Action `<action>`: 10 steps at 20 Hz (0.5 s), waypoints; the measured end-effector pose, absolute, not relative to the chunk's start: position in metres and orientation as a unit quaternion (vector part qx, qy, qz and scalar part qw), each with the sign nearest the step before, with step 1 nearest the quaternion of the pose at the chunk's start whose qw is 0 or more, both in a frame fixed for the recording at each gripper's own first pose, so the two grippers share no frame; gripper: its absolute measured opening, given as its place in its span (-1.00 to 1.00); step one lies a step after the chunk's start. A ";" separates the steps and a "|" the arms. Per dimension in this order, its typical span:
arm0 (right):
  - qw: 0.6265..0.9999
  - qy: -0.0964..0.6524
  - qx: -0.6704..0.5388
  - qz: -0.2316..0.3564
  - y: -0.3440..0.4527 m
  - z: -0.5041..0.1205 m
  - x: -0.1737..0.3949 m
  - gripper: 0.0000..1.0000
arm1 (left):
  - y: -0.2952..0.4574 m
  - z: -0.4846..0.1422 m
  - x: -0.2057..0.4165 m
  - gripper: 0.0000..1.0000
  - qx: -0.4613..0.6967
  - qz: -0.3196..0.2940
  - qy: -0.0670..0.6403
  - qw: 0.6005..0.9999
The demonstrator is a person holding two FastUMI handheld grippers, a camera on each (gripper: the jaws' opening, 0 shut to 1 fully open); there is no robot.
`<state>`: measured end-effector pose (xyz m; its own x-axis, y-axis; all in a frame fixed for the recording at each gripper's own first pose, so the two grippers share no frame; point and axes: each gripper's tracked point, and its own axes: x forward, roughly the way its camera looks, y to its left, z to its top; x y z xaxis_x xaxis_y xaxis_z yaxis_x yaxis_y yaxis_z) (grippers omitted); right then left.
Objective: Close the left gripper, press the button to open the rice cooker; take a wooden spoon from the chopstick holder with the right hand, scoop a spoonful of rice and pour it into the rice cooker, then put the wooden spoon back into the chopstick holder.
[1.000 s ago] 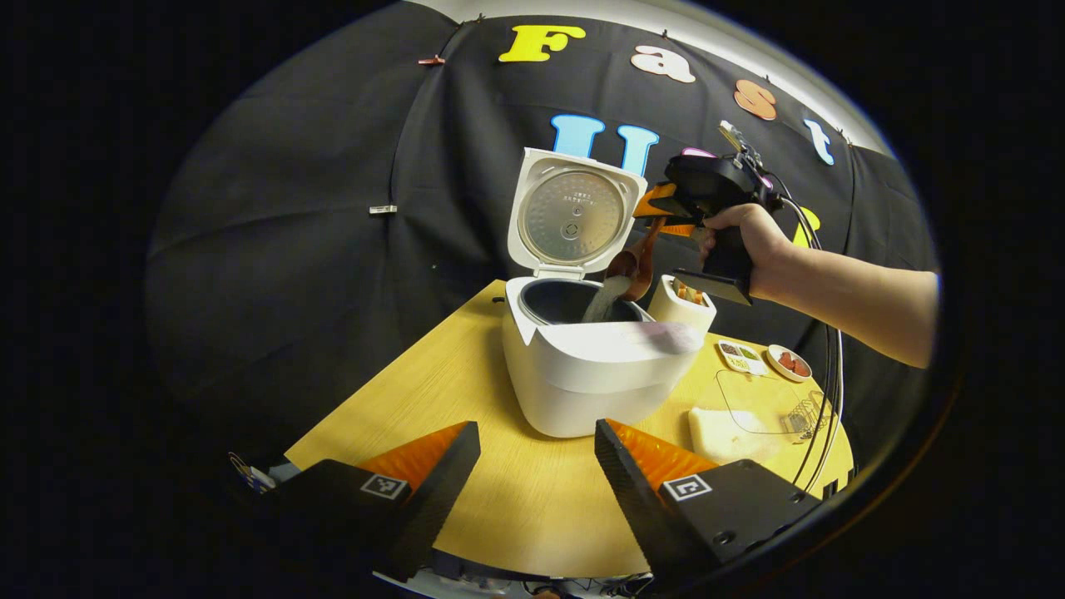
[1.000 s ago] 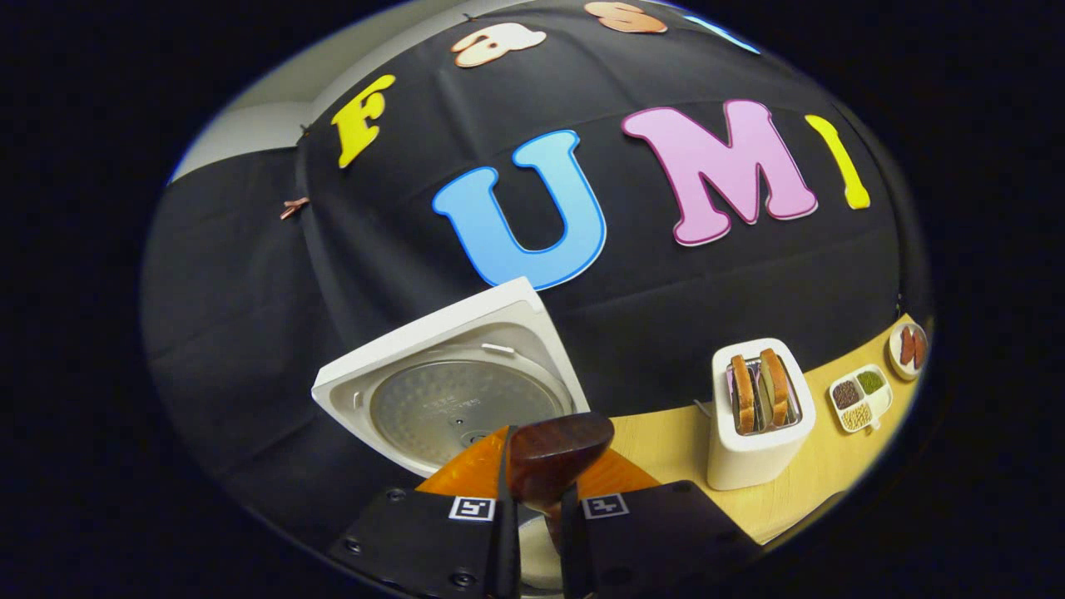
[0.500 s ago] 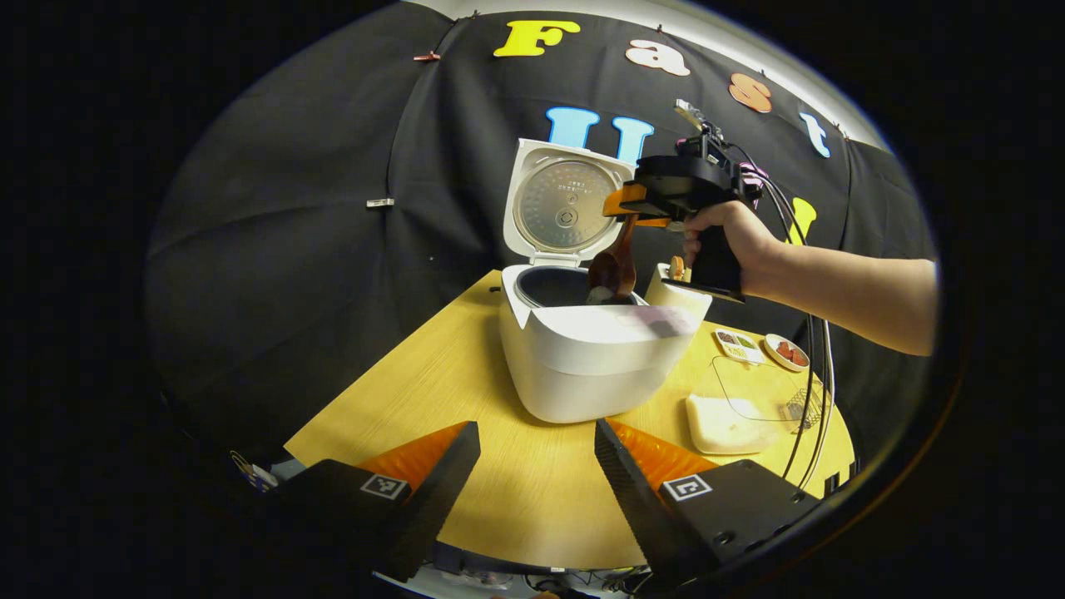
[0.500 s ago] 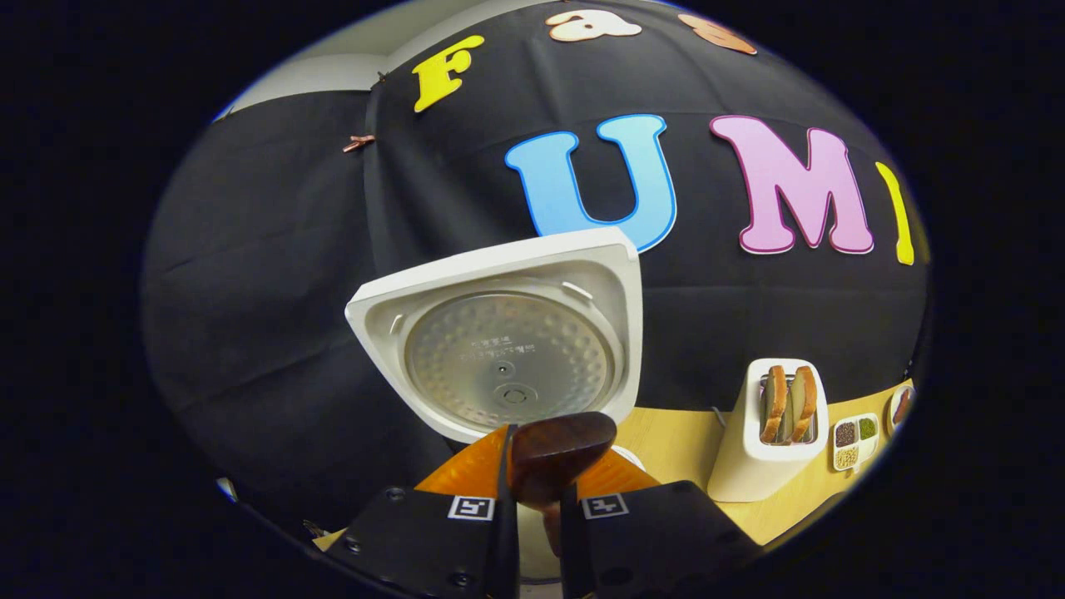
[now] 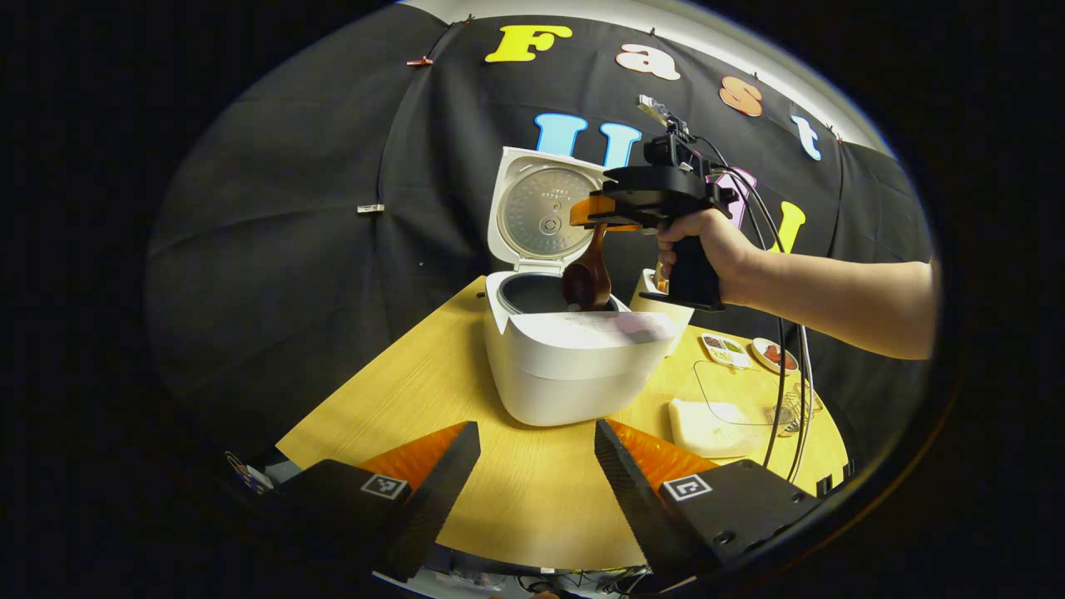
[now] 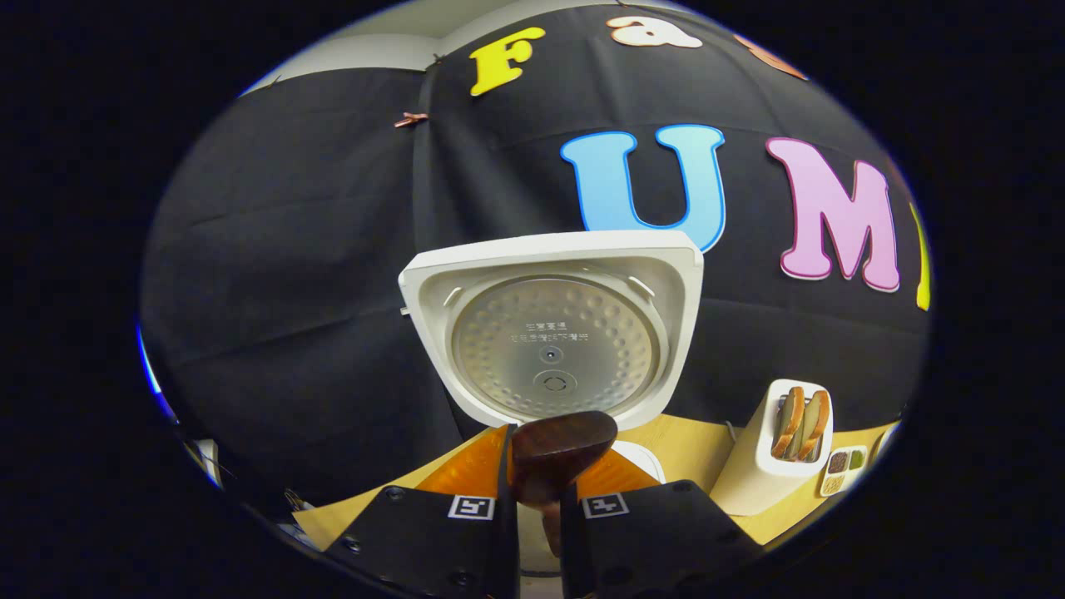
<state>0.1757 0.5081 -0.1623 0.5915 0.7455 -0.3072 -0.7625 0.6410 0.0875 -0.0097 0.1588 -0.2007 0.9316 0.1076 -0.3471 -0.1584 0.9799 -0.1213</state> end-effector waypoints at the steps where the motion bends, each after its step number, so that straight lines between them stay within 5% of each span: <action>1: 0.887 0.151 -0.043 0.434 0.507 -0.163 0.171 -0.53 | 0.157 -0.201 -0.010 0.92 -0.076 0.067 0.172 0.980; 10: 0.895 0.177 0.090 0.399 0.477 -0.121 0.183 -0.53 | 0.139 -0.194 -0.019 0.92 -0.072 0.061 0.162 0.982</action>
